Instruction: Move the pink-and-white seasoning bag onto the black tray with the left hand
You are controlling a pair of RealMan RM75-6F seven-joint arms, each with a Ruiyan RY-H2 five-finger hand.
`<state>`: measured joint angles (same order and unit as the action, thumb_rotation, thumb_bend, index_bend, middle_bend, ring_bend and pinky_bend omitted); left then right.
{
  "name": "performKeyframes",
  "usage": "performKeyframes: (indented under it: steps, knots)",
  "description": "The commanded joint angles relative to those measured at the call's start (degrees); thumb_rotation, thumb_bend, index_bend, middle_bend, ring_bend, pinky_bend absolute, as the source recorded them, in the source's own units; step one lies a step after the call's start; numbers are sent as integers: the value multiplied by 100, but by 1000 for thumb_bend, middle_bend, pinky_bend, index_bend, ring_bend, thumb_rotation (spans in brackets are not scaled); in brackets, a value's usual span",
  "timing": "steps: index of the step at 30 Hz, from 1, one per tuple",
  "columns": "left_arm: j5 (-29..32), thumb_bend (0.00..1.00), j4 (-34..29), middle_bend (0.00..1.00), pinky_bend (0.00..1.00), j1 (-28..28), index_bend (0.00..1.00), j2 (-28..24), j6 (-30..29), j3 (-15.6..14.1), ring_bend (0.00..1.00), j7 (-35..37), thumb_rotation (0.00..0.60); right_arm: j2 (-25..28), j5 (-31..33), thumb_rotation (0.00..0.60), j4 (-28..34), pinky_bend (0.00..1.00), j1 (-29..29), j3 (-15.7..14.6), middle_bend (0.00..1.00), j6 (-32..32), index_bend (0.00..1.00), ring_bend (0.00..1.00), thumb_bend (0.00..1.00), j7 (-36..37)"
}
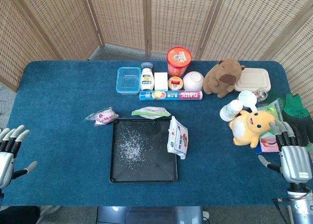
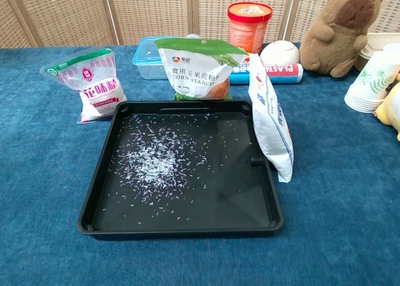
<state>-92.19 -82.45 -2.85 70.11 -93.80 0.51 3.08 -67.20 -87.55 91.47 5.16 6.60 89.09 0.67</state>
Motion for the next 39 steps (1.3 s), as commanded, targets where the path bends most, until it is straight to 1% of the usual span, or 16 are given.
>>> performKeyframes:
  steps: [1,7,12,17,20,22,23,26,27,29,30,34,39]
  knots:
    - [17,0,-21,0,61,-3,0,-15,38,-1,1,12,600,-2,-19,600,42,0,7,-34,0,-27,12,0,0,-54]
    - [13,0,42,0,61,-31,0,21,96,3,1,139,600,12,-61,600,105,0,-12,-71,0,-6,12,0,0,-89]
    - [135,0,156,0,61,-115,0,80,276,66,1,481,600,73,-46,600,151,0,-31,-66,0,8,12,1,0,31]
    - [282,0,531,0,61,-293,0,276,494,225,1,889,600,139,55,600,162,0,-31,-32,0,-41,12,1,0,171]
    - [370,0,904,0,61,-476,0,531,718,336,1,1381,600,167,81,600,155,0,-27,-31,0,-76,12,1,0,240]
    - [409,0,1270,0,61,-645,0,765,874,433,1,1774,600,180,80,600,155,0,-23,-38,0,-96,12,1,0,278]
    - [419,0,1342,0,61,-682,0,816,911,453,1,1846,600,181,80,600,155,0,-22,-38,0,-99,12,2,0,282]
    - [530,0,2093,0,61,-1024,0,1313,1346,577,1,2337,600,188,83,600,153,0,-16,-49,0,-128,12,2,0,298]
    - [536,0,2268,0,61,-1110,0,1433,1457,584,1,2476,600,187,86,600,151,0,-12,-51,0,-138,12,2,0,295]
    - [686,0,2572,0,61,-1409,0,1756,1875,723,1,2892,600,175,106,600,136,0,6,-58,0,-192,12,2,0,278]
    - [691,0,2691,0,60,-1559,0,1870,2028,761,1,2961,600,172,127,600,128,0,14,-58,0,-220,12,2,0,275]
    - [725,0,3067,0,61,-1879,0,2222,2273,841,1,3032,600,174,177,600,114,0,23,-37,0,-244,12,2,0,303]
    - [818,0,3240,0,61,-2082,0,2493,2449,894,1,3145,600,185,205,600,104,0,21,-27,0,-250,12,2,0,333]
